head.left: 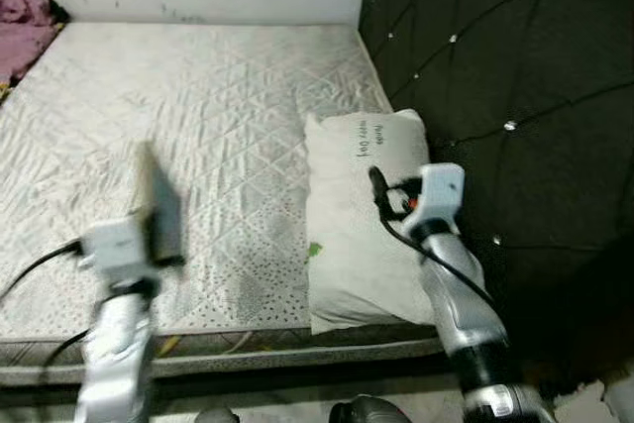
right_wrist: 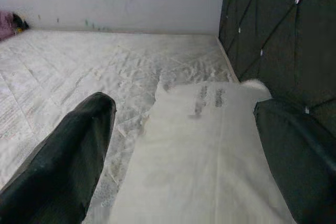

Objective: Clean up the room

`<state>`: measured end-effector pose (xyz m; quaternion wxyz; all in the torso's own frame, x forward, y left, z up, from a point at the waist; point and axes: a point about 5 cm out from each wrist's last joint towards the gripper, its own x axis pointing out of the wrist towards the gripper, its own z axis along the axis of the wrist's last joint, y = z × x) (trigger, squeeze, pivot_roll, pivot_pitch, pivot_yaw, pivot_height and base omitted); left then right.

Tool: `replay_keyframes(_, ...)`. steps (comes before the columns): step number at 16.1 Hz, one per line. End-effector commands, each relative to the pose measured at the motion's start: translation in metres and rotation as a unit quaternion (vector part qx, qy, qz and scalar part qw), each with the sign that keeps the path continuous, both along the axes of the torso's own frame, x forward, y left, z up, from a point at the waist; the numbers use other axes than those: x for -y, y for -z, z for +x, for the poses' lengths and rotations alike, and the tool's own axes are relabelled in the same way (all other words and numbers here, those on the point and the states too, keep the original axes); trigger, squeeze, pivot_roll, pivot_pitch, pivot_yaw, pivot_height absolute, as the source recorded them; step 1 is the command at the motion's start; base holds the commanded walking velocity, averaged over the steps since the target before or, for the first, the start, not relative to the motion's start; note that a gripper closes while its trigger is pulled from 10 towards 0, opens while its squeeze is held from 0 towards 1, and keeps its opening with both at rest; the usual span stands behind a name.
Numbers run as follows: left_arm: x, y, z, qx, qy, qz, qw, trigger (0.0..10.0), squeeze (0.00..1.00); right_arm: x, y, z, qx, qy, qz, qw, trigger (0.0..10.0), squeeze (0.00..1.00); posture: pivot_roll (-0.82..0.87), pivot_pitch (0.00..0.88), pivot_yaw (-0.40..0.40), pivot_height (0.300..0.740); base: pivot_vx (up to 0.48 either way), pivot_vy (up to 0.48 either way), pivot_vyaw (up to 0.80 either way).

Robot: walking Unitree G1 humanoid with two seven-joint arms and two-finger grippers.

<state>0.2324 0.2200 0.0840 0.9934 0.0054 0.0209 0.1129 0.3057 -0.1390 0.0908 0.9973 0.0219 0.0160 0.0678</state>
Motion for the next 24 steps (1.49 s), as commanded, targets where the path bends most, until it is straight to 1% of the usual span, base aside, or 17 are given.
replay_keyframes(1,0.003,-0.008,0.003,0.018,0.013,0.004,1.000,10.0,0.00,0.005,0.000,-0.003,-0.003,0.011,0.001,1.000,10.0,0.00,-0.05,0.000,-0.016,0.740,0.000,0.000,0.00)
replay_keyframes(2,0.004,-0.007,0.003,0.014,0.019,0.005,1.000,10.0,0.00,0.006,0.002,-0.005,-0.007,0.014,0.005,1.000,10.0,0.00,-0.05,0.000,-0.009,0.740,0.000,0.000,0.00)
replay_keyframes(4,0.012,-0.007,0.004,0.008,0.037,0.005,0.999,10.0,0.00,0.005,-0.001,-0.008,-0.004,0.013,0.000,1.000,10.0,0.00,-0.06,0.000,0.003,0.740,0.000,0.000,0.00)
replay_keyframes(6,0.018,-0.009,0.009,0.009,0.050,-0.006,0.999,10.0,0.00,0.006,0.000,-0.013,-0.014,0.019,-0.002,1.000,10.0,0.00,-0.07,0.000,0.009,0.740,0.000,0.000,0.00)
replay_keyframes(8,0.020,-0.008,0.013,0.008,0.059,-0.017,0.998,10.0,0.00,0.008,-0.001,-0.011,-0.015,0.022,-0.002,1.000,10.0,0.00,-0.08,0.000,0.012,0.740,0.000,0.000,0.00)
replay_keyframes(11,0.027,-0.010,0.018,0.012,0.068,-0.024,0.997,10.0,0.00,0.005,-0.004,-0.008,-0.013,0.014,-0.007,1.000,10.0,0.00,-0.07,0.000,-0.002,0.740,0.000,0.480,0.00)
replay_keyframes(15,0.029,-0.011,0.018,0.012,0.074,-0.024,0.997,10.0,0.00,0.003,-0.005,-0.007,-0.014,0.009,-0.009,1.000,10.0,0.00,-0.07,0.000,-0.007,0.740,0.000,0.461,0.00)
replay_keyframes(17,0.030,-0.012,0.019,0.021,0.075,-0.035,0.996,10.0,0.00,0.003,-0.005,-0.007,-0.015,0.010,-0.010,1.000,10.0,0.00,-0.08,0.000,-0.005,0.740,0.000,0.000,0.00)
replay_keyframes(19,0.034,-0.013,0.023,0.024,0.083,-0.021,0.996,10.0,0.00,0.005,-0.005,-0.007,-0.015,0.013,-0.011,1.000,10.0,0.00,-0.08,0.000,-0.007,0.740,0.000,0.000,0.00)
replay_keyframes(21,0.033,-0.014,0.024,0.023,0.080,-0.003,0.997,10.0,0.00,0.005,-0.005,-0.007,-0.017,0.013,-0.012,1.000,10.0,0.00,-0.08,0.000,-0.009,0.740,0.000,0.000,0.00)
replay_keyframes(23,0.032,-0.013,0.024,0.023,0.077,-0.007,0.997,10.0,0.00,0.004,-0.004,-0.006,-0.021,0.012,-0.011,1.000,10.0,0.00,-0.08,0.000,-0.009,0.740,0.000,0.000,0.00)
replay_keyframes(24,0.031,-0.013,0.023,0.022,0.075,-0.009,0.997,10.0,0.00,0.004,-0.003,-0.005,-0.022,0.012,-0.012,1.000,10.0,0.00,-0.08,0.000,-0.009,0.740,0.000,0.000,-0.61)
